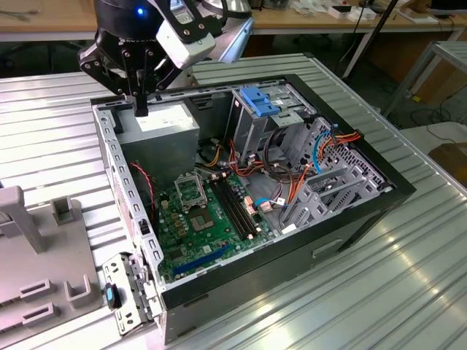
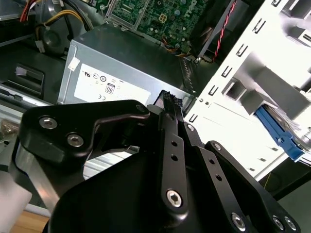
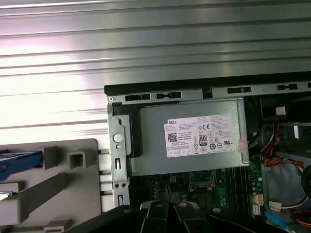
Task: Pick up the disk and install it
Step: 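Reach for the disk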
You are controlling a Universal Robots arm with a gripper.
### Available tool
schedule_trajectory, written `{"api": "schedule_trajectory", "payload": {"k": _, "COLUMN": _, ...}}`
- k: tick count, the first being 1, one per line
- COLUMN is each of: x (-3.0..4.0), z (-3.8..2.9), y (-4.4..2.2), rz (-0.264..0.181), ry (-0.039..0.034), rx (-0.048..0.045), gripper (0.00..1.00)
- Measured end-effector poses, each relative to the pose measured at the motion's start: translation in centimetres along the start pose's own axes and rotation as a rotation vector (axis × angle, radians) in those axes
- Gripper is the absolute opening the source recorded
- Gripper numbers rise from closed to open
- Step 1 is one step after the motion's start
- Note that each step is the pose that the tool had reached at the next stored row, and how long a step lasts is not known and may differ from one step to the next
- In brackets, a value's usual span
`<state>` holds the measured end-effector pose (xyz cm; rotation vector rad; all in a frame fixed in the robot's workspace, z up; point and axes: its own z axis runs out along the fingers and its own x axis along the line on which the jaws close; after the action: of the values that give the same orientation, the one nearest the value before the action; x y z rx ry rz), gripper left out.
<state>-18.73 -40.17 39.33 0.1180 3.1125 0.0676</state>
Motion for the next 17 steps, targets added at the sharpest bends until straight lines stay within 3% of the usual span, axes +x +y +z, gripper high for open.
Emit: {"api": "schedule_trajectory", "payload": {"k": 17, "x": 2.37, "z": -0.07, "y": -0.27, "rz": 0.0, "ry": 0.0, "rx": 0.0, "gripper": 0.11}}
